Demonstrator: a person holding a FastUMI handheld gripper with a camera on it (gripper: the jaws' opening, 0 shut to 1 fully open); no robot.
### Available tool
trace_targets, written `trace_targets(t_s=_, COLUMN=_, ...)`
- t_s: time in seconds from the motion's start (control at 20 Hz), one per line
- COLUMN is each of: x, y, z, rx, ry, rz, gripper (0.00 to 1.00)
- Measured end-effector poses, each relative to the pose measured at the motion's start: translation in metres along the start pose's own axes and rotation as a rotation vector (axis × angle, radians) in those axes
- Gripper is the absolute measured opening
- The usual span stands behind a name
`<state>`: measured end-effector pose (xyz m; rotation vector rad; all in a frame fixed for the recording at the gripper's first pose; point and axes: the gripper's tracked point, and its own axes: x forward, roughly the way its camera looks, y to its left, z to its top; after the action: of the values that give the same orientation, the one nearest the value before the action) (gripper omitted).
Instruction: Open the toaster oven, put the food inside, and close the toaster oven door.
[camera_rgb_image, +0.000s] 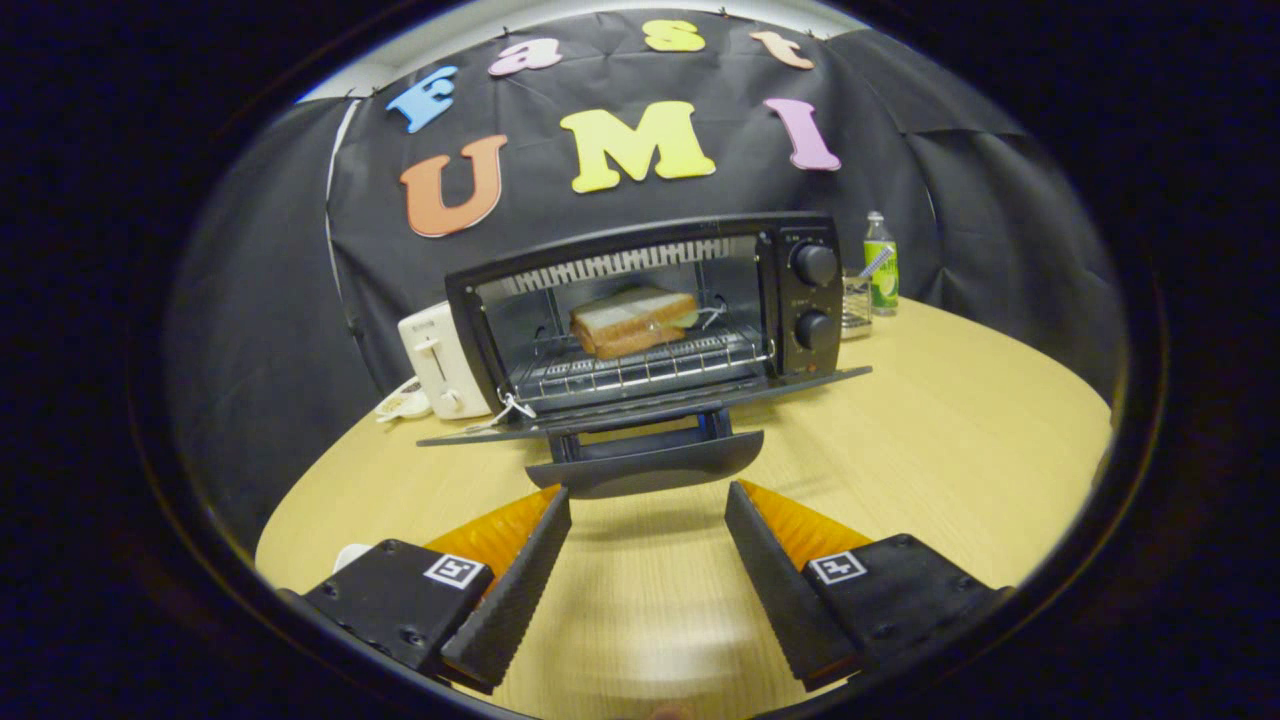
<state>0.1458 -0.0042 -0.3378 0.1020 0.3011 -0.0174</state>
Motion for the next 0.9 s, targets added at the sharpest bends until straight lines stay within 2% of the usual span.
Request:
trace_targets(t_s=0.3, x=-0.002, y=0.007, z=0.027, rx=-0.020, ry=-0.083, rz=0.011, gripper=1.00)
trace_targets(t_s=0.55, x=0.015, y=0.016, z=0.049, rx=-0.011, ry=-0.104, rz=0.056, gripper=1.00)
trace_targets(t_s=0.7, x=0.044, y=0.006, z=0.044, rx=-0.046, ry=-0.030, rz=-0.023, gripper=1.00)
trace_targets(t_s=0.9, x=0.051, y=0.014, z=0.054, rx=-0.053, ry=-0.044, rz=-0.009, gripper=1.00)
